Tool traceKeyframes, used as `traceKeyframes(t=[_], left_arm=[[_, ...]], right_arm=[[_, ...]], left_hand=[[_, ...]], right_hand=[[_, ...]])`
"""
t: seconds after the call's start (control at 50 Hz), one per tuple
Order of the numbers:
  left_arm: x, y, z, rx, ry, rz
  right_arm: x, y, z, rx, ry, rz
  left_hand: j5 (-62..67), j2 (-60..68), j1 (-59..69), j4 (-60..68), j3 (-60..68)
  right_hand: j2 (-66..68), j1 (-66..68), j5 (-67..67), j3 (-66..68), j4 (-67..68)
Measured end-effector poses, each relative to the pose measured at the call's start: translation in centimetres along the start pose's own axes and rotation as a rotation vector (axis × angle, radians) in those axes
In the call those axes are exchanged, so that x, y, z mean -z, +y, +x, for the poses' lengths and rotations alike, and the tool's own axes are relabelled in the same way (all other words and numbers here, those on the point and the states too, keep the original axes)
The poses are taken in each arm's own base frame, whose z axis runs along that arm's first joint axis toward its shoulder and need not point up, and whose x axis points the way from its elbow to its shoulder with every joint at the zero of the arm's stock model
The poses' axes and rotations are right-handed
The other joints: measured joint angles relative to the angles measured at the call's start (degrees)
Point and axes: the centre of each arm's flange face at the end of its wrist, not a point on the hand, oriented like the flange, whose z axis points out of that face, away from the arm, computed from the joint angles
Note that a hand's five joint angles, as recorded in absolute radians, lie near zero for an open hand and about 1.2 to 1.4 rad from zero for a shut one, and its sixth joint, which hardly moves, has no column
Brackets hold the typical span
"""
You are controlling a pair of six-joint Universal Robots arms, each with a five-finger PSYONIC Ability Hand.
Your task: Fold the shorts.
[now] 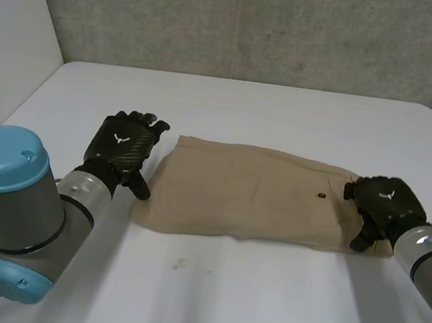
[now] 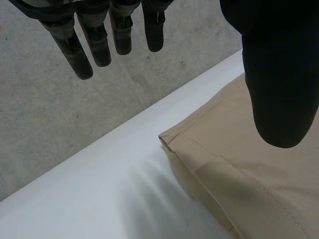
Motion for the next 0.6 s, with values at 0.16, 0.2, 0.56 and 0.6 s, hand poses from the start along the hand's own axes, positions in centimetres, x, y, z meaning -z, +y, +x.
traceKeyframes(t=[0.16, 0.2, 0.56, 0.6], left_arm=[[0.1, 0.1, 0.1, 0.001, 0.003, -0.005], [0.1, 0.1, 0.1, 0.001, 0.003, -0.005], [0.3, -0.3, 0.1, 0.0, 0.002, 0.005], [0.4, -0.5, 0.0, 0.0, 0.0, 0.011]], right_arm=[[-1.1, 2.7, -0.1, -0.01, 0.007, -0.019], [-1.2, 2.8, -0.1, -0.01, 0.008, -0.02], [-2.2, 2.1, 3.8, 0.038, 0.152, 0.008], [-2.0, 1.4, 4.2, 0.09, 0.166, 0.01]], left_hand=[[0.0, 0.0, 0.0, 0.0, 0.0], [0.0, 0.0, 0.0, 0.0, 0.0], [0.0, 0.0, 0.0, 0.0, 0.0], [0.0, 0.0, 0.0, 0.0, 0.0]], right_hand=[[3.09, 2.51, 3.32, 4.12, 4.12], [3.09, 2.51, 3.32, 4.12, 4.12], [40.32, 27.76, 38.14, 41.05, 42.13], [40.32, 28.88, 38.2, 41.05, 42.14]])
